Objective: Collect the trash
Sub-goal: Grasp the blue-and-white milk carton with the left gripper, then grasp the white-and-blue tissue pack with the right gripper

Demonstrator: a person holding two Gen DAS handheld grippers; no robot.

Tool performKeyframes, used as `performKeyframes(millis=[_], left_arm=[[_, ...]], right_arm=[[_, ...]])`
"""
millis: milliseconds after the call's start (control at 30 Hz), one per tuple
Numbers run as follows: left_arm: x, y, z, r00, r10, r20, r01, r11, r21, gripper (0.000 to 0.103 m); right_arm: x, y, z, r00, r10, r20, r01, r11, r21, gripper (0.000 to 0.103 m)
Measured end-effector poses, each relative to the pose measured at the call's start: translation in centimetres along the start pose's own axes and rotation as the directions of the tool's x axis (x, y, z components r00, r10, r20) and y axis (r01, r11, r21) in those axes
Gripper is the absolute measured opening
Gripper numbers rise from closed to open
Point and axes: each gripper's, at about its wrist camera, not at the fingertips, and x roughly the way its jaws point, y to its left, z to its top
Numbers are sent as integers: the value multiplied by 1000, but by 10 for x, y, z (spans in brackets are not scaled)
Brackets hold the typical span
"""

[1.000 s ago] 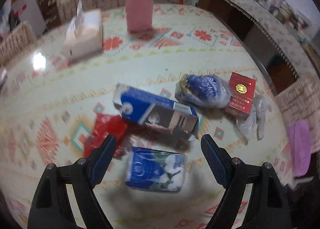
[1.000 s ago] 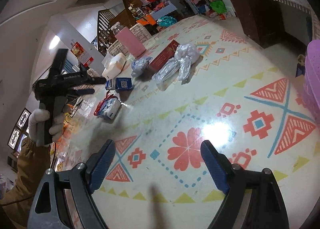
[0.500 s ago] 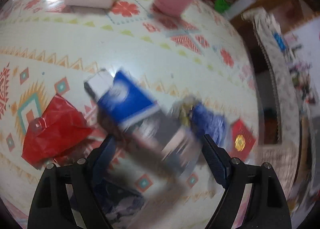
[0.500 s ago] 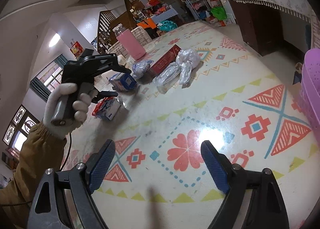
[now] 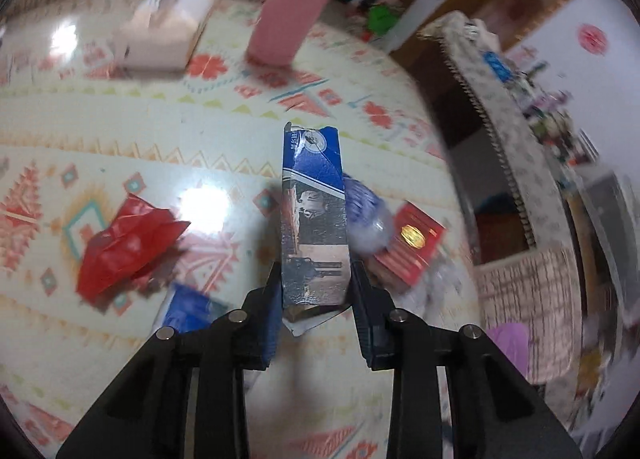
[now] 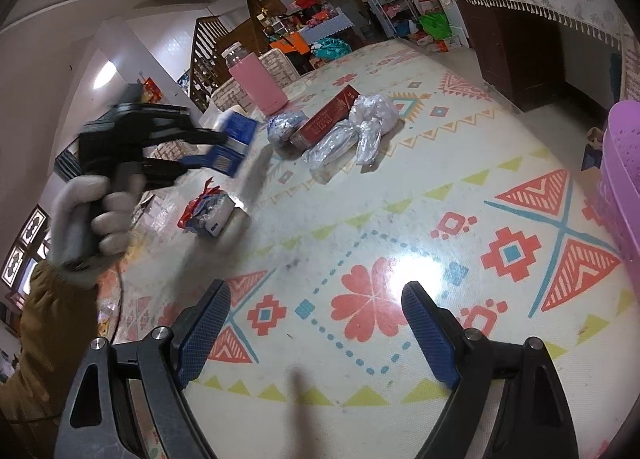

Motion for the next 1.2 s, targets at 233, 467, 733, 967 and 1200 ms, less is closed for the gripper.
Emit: performKeyframes(millis=[233,467,733,967,1200], left_arm=[[-65,22,-52,998,-30,61,24,995,101,30],[-90,79,-112,996,31,81,-39,995,94,30],[-95,130,-140,990,126,60,-129,990,50,31],[-98,147,-142,993,103,53,-105,994,41,43],[-84,144,-136,998,63,28,-64,996,65,52]], right_arm=[[2,6,-1,999,-33,-7,33,999,-28,91],[18,65,8,997,-48,-67,32,974,-223,91],[89,142,38,988,-106,-110,40,872,-488,94],[167,167,63,969,-169,-183,41,834,-550,94],[211,185,69,956,-218,-194,64,805,-590,94]])
